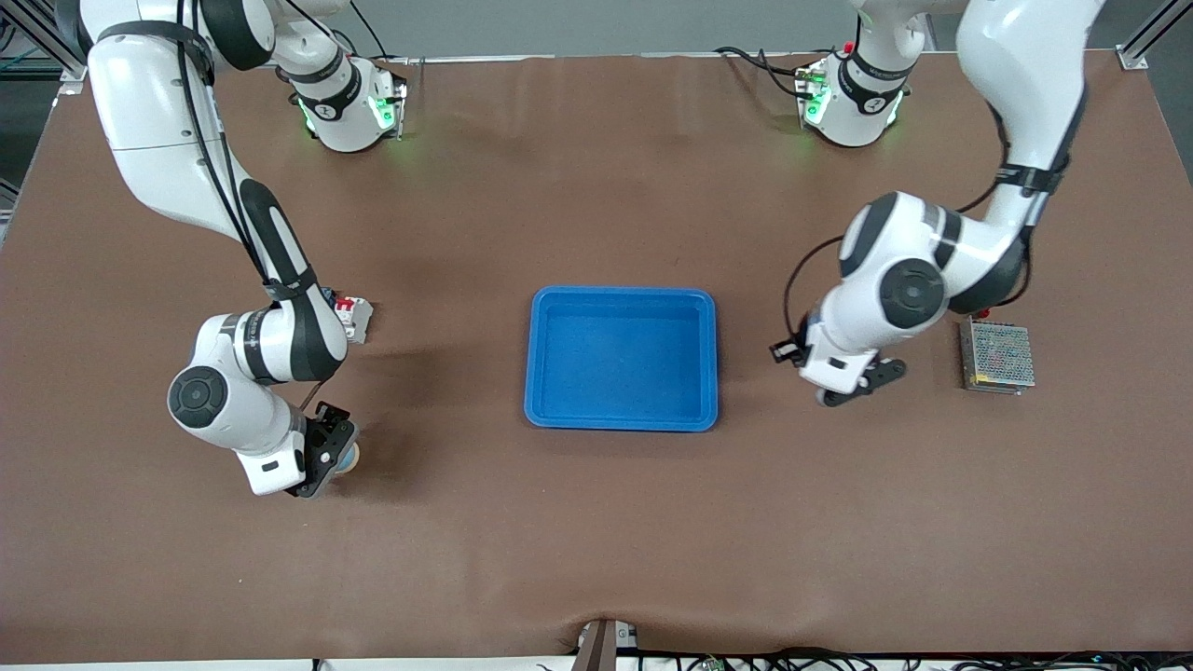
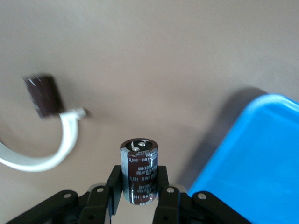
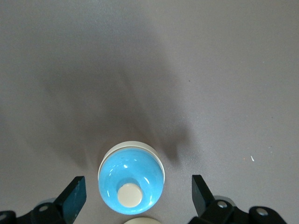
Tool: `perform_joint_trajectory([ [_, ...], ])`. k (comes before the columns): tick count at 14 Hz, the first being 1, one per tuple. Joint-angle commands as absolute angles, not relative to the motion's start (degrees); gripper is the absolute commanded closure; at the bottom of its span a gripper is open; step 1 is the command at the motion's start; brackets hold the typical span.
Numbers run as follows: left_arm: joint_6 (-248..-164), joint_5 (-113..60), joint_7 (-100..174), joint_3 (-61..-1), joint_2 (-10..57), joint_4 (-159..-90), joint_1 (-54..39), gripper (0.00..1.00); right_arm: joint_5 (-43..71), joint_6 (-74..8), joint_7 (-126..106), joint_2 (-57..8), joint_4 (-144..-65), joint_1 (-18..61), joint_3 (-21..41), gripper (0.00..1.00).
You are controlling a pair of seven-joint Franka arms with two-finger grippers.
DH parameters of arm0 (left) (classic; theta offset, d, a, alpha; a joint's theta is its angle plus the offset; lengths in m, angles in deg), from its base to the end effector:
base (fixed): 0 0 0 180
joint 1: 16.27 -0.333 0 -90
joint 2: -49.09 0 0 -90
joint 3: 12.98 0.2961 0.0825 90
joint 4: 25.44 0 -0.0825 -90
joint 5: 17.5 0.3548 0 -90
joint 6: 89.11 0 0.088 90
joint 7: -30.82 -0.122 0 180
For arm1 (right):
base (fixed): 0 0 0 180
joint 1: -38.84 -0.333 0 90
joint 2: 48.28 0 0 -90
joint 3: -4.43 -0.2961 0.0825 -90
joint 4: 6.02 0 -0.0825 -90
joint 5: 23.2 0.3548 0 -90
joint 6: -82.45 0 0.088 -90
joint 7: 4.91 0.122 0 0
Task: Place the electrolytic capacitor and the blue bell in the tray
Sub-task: 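Carry the brown capacitor into the tray and open the left gripper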
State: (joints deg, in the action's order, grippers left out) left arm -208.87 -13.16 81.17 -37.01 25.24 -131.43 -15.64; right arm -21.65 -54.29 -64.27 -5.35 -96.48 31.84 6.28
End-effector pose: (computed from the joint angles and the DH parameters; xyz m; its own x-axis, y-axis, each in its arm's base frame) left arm 0.5407 -0.2300 0.2900 0.8962 0.4107 -0.1678 0.4105 -0.9111 -0.0374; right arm 0.6686 0.0635 0.1934 0.4384 0.8983 0.0280 0.8968 -0.4393 0.0519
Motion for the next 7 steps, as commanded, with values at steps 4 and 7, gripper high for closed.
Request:
perform_joint_trajectory([
  [4, -213.4, -13.1, 97.3, -36.8, 20.1, -128.8, -6.9, 1.0, -21.8, -54.7, -66.3, -3.8, -95.3, 32.2, 5.9, 0.0],
  [7, -216.6, -12.2, 102.0, -36.5, 17.4, -128.7, -3.8, 1.0, -21.8, -54.7, -66.3, -3.3, -95.3, 32.3, 5.9, 0.0],
])
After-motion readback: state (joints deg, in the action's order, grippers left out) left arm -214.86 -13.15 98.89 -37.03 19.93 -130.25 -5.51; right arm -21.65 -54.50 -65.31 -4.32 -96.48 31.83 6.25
